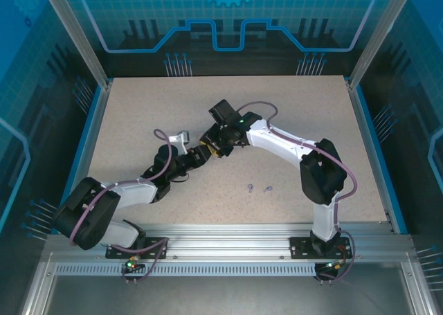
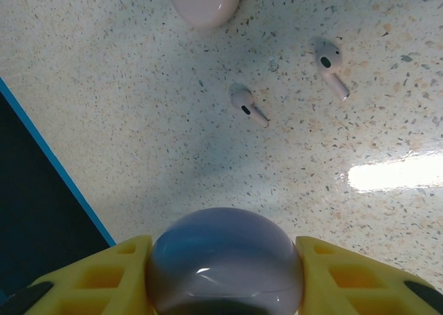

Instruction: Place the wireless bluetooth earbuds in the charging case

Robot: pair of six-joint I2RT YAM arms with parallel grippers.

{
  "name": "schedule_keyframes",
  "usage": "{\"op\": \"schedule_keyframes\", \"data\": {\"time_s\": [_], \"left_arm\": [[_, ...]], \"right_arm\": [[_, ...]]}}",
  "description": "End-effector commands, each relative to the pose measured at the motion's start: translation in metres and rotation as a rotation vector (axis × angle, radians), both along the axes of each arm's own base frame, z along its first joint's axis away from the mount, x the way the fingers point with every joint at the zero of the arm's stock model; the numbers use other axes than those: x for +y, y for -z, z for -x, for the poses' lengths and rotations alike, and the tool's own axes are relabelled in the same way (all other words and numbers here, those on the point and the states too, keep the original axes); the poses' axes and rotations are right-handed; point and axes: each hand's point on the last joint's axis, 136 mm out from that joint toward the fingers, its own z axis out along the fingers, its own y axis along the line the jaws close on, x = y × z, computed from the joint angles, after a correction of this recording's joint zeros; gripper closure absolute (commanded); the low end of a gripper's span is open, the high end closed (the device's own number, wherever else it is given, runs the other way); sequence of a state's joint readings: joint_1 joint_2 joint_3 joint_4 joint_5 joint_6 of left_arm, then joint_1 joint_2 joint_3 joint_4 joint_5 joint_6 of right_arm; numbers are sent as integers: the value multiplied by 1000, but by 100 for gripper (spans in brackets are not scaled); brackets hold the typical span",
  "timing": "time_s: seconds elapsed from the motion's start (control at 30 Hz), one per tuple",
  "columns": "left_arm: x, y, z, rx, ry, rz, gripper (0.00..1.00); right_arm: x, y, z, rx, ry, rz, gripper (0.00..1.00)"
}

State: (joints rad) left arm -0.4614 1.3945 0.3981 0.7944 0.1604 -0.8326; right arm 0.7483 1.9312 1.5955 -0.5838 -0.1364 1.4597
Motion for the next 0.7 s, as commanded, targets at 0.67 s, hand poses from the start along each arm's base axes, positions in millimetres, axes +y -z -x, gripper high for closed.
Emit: {"op": "schedule_keyframes", "data": {"time_s": [0.67], "left_arm": [[0,-14,-13,-48,-45,-2,82]], "right_arm": [[6,-5,11,7,-16,-25,57]]}}
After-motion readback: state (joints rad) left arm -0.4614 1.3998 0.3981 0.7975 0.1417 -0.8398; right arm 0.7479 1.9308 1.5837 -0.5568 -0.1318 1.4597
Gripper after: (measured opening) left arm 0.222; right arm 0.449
